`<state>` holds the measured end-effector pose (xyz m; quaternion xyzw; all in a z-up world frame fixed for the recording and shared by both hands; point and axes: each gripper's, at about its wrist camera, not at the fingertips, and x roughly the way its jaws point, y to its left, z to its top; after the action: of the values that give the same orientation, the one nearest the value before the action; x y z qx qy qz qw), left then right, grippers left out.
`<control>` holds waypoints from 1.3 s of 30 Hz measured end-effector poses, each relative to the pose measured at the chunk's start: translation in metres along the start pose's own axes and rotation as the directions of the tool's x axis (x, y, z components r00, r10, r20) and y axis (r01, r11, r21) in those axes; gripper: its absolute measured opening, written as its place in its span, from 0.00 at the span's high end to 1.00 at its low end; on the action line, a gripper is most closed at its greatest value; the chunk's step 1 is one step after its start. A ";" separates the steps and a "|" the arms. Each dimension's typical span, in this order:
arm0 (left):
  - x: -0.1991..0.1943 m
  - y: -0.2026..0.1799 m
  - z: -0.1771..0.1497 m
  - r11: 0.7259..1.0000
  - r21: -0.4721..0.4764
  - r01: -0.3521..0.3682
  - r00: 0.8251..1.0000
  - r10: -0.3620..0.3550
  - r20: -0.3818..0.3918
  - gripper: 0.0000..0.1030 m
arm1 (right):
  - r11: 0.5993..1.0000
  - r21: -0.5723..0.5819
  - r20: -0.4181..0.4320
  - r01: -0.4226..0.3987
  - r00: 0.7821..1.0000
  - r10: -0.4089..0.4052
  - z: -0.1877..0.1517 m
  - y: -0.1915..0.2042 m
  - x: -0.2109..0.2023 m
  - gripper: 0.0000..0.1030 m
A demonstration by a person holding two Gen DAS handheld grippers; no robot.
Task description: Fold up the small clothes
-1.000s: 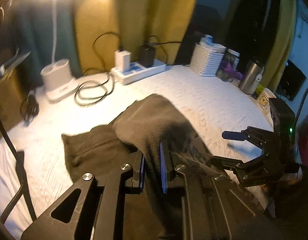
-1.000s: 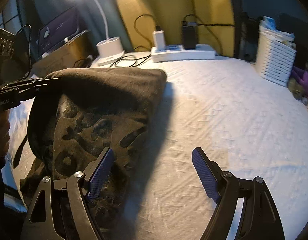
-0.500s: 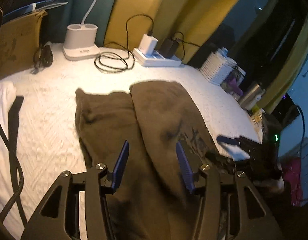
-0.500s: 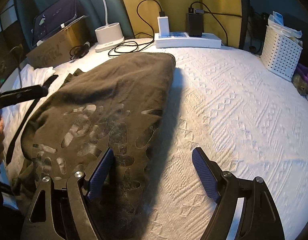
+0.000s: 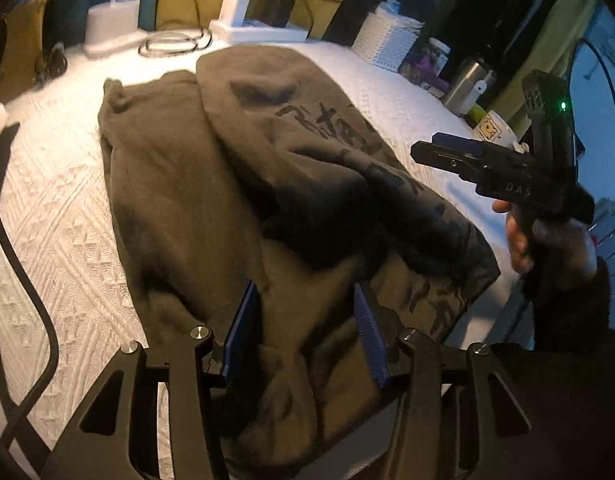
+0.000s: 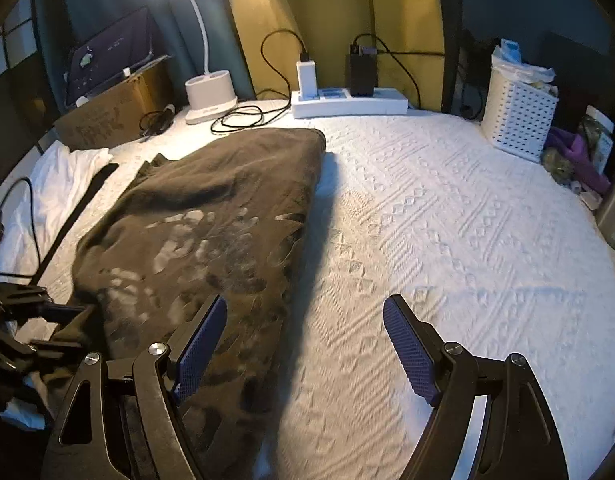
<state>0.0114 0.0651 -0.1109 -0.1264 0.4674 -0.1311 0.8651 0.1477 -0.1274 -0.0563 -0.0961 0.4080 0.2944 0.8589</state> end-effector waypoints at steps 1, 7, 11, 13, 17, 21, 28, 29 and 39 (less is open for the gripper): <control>-0.003 -0.003 -0.003 1.000 0.016 0.000 1.000 0.000 0.009 0.83 | 1.000 -0.001 0.002 0.001 1.000 -0.001 -0.002 0.001 -0.002 0.21; -0.047 -0.007 -0.013 1.000 -0.005 0.030 0.993 -0.029 0.115 0.97 | 1.000 -0.014 0.019 0.000 1.000 0.001 -0.012 0.009 -0.020 0.21; -0.066 -0.003 -0.023 0.999 -0.020 0.037 0.990 -0.034 0.135 0.97 | 0.999 -0.036 0.021 -0.005 1.000 0.006 -0.017 0.017 -0.024 0.21; -0.066 0.000 -0.032 0.999 -0.035 0.025 0.993 -0.021 0.117 0.97 | 0.999 -0.049 0.008 -0.007 1.000 0.007 -0.021 0.022 -0.022 0.21; -0.056 0.005 -0.048 0.998 -0.066 0.013 0.998 -0.009 0.065 0.97 | 0.997 -0.075 -0.043 0.000 0.999 -0.004 -0.038 0.033 -0.011 0.21; -0.049 0.001 -0.058 0.998 -0.042 -0.040 0.998 0.042 0.037 0.97 | 0.995 -0.095 -0.079 -0.003 0.997 -0.005 -0.062 0.042 -0.006 0.21; -0.051 0.000 -0.061 0.999 -0.034 -0.042 0.999 0.042 0.007 0.96 | 0.995 -0.098 -0.056 0.018 0.998 -0.023 -0.088 0.045 -0.019 0.21; -0.053 0.000 -0.060 0.998 -0.037 -0.041 0.999 0.041 0.010 0.96 | 0.995 -0.101 -0.054 0.020 0.998 -0.025 -0.090 0.046 -0.021 0.21; -0.074 0.009 -0.043 0.992 -0.077 -0.104 0.991 0.110 0.075 0.47 | 0.997 -0.077 -0.091 0.012 0.996 -0.019 -0.101 0.036 -0.035 0.21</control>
<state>-0.0631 0.0953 -0.0796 -0.1377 0.4434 -0.0623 0.8835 0.0448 -0.1542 -0.0928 -0.1454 0.4347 0.2981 0.8373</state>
